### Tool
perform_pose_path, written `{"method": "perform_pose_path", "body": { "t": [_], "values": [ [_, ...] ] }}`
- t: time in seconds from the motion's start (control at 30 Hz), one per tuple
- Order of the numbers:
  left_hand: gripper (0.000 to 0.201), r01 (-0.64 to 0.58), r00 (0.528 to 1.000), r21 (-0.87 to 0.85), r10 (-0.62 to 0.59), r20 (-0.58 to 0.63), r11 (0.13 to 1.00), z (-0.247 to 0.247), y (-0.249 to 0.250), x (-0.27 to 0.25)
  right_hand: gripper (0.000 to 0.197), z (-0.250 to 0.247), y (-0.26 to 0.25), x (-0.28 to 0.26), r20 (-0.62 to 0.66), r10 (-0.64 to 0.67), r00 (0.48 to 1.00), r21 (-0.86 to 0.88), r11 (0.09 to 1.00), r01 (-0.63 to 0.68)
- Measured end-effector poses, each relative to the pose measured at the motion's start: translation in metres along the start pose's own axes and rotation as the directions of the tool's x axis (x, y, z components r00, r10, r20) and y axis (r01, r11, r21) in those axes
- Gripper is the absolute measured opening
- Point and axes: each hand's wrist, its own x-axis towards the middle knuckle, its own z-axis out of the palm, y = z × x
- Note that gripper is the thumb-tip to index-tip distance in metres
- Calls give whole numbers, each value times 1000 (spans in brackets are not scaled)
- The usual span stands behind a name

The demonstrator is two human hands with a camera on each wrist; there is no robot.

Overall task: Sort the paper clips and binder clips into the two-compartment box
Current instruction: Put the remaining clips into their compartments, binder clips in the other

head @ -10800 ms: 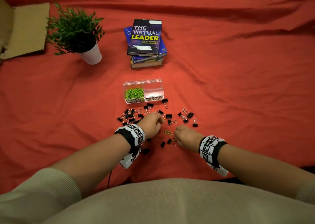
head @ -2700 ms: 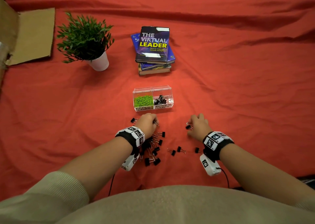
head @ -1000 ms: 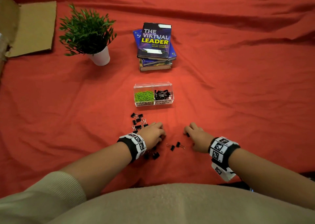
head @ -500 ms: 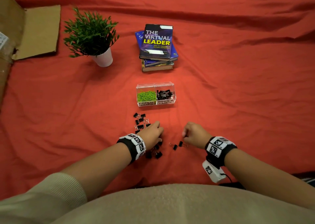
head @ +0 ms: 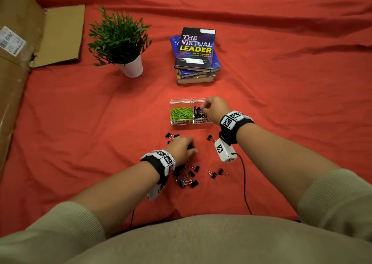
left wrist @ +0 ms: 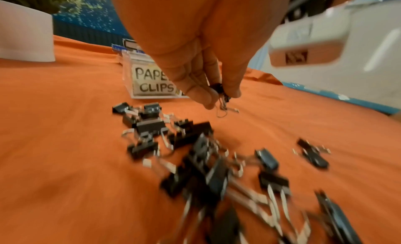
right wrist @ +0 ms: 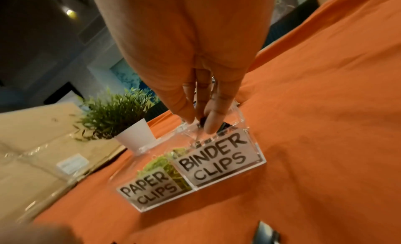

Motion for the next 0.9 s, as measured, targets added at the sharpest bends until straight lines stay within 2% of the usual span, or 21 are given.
{"method": "perform_pose_path", "body": {
  "t": [0.17, 0.23, 0.33, 0.4, 0.47, 0.63, 0.7, 0.77, 0.83, 0.9],
  "values": [
    [15, -4, 995, -116, -8, -98, 993, -30, 17, 28, 14, 1, 10, -26, -64, -116, 991, -67, 991, 112],
    [13, -4, 988, -169, -23, -155, 986, -41, 25, 44, 17, 10, 26, -39, 21, -105, 994, -158, 982, 107],
    [11, 5, 977, -199, -48, -209, 980, -51, 38, 66, 32, 30, 53, -53, 242, -87, 966, -319, 934, 163],
    [10, 25, 979, -183, -61, -196, 983, -52, 43, 78, 35, 38, 63, -58, 308, -111, 945, -360, 906, 223],
    [11, 49, 980, -163, -79, -182, 985, -53, 45, 85, 30, 41, 64, -63, 327, -136, 935, -356, 899, 255],
    [28, 61, 978, -8, -61, -197, 998, -48, 42, 73, 18, 33, 75, -74, 331, -124, 935, -298, 927, 228],
    [28, 30, 976, 67, -15, -217, 997, -42, 38, 59, 15, 27, 79, -85, 365, -122, 923, -273, 934, 232],
    [23, -87, 984, 150, 108, -142, 985, -29, 34, 42, 15, 26, 82, -98, 433, -129, 892, -271, 925, 265],
    [18, -200, 980, 191, 199, 23, 961, -12, 29, 23, 16, 29, 85, -111, 501, -114, 858, -292, 911, 292],
    [18, -268, 956, 239, 228, 184, 933, 3, 24, 4, 17, 35, 88, -120, 525, -105, 845, -318, 896, 309]
  ]
}}
